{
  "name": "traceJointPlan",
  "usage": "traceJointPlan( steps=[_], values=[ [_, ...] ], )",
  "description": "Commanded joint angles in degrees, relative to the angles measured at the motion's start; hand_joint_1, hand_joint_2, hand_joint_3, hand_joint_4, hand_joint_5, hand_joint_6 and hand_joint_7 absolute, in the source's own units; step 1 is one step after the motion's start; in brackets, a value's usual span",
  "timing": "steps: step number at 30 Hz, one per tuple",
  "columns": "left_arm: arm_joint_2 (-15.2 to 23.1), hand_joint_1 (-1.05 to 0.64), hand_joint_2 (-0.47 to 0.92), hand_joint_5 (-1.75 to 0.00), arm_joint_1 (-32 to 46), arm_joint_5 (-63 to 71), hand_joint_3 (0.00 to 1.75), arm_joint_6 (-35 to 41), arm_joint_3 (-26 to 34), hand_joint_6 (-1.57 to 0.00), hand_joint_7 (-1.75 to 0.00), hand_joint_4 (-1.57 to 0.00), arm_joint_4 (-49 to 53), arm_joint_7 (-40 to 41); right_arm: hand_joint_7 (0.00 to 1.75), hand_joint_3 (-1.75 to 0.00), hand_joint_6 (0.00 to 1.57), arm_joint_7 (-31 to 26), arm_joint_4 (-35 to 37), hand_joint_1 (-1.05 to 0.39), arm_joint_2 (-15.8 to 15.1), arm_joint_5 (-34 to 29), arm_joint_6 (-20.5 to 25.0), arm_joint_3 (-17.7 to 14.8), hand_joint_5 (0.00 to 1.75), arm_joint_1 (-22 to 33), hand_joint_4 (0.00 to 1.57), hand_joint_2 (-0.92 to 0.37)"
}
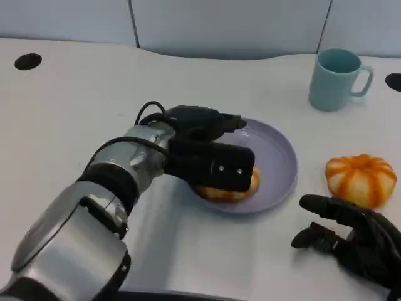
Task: Grasp the bread from the table and place it into the plate.
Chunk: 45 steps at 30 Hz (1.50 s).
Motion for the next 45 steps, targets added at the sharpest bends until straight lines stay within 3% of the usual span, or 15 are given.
traceJointPlan(
  steps=[1,23,33,45],
  values=[
    [2.2,-0.95,0.92,-0.30,0.7,-3.7,0.25,-2.3,3.4,-0.20,-0.02,-0.03,-0.9,-2.8,0.02,-0.13,0.94,0.3,1.8,-0.39,-0.9,-0.2,0.3,-0.4,1.12,0.3,0.53,-0.92],
    [9.0,-0.81,0.92,-0.41,7.9,-18.8,0.25,-13.7,17.3,-0.24,-0.03,-0.10,-5.4,-14.0,0.02,-0.12,0.93,1.2,3.9,-0.39,-1.9,-0.3,0.0,-1.0,1.14,-0.6,0.52,-0.92],
    [8.8,-0.76,0.92,-0.40,13.6,-30.5,0.27,-12.3,25.5,-0.25,-0.02,-0.06,-9.7,-22.8,0.02,-0.10,0.94,0.8,3.6,-0.41,-1.7,-0.7,-0.5,-1.2,1.15,-0.4,0.53,-0.92],
    [5.2,-0.67,0.92,-0.43,21.4,-47.2,0.25,-5.2,36.1,-0.29,-0.03,-0.16,-15.7,-34.3,0.02,-0.12,0.93,1.0,3.8,-0.40,-1.7,-0.7,-0.5,-1.3,1.14,-0.5,0.53,-0.92]
  ],
)
